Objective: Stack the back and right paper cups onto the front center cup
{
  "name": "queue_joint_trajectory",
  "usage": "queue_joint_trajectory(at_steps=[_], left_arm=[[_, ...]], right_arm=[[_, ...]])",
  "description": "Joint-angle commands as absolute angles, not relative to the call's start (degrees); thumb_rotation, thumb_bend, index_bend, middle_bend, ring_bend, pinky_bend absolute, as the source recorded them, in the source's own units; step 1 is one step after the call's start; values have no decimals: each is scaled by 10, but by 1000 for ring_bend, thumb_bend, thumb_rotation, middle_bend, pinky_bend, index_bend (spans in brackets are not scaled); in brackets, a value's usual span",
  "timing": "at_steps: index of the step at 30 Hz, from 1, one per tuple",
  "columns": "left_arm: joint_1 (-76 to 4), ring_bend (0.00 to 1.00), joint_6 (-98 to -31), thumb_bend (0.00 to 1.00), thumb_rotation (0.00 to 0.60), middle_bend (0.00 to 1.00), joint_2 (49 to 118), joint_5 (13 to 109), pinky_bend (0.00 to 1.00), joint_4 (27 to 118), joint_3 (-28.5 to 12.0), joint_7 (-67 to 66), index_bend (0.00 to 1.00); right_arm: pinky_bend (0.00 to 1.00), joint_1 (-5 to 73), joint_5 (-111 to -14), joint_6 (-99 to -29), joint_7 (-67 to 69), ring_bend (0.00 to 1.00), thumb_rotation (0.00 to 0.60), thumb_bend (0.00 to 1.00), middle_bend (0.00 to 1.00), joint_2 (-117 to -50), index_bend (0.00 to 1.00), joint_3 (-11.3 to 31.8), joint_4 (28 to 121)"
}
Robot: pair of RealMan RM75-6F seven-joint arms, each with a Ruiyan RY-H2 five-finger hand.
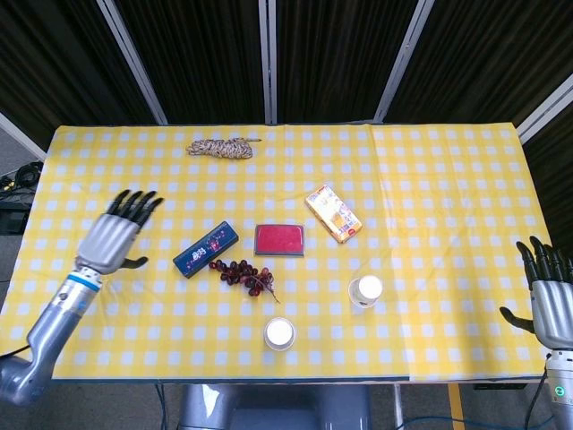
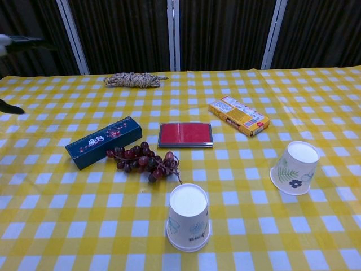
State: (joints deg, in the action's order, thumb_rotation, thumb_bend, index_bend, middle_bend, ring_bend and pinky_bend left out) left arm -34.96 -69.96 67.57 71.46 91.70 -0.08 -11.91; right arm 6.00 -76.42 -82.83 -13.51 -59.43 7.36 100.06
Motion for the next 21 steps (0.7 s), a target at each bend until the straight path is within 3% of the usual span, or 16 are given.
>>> queue_joint_trajectory(at_steps=[1, 14, 21], left_arm=[[-297, 0, -749, 0, 600, 0, 640, 674, 0, 946, -10, -130, 0], [-193, 0, -850, 0, 600, 0, 605, 625, 0, 1045, -3, -177, 0], [-153, 0, -876, 0, 600, 0, 590, 662, 0, 1064, 21, -179, 0]], right_arm=[[0, 67, -766, -814, -138, 0, 600, 0, 0, -599, 0, 69, 1001], [1, 153, -813, -659, -31, 0, 600, 0, 1, -585, 17, 59, 963], [128, 214, -925, -611, 47, 29, 600, 9, 103, -596, 136, 37, 926]])
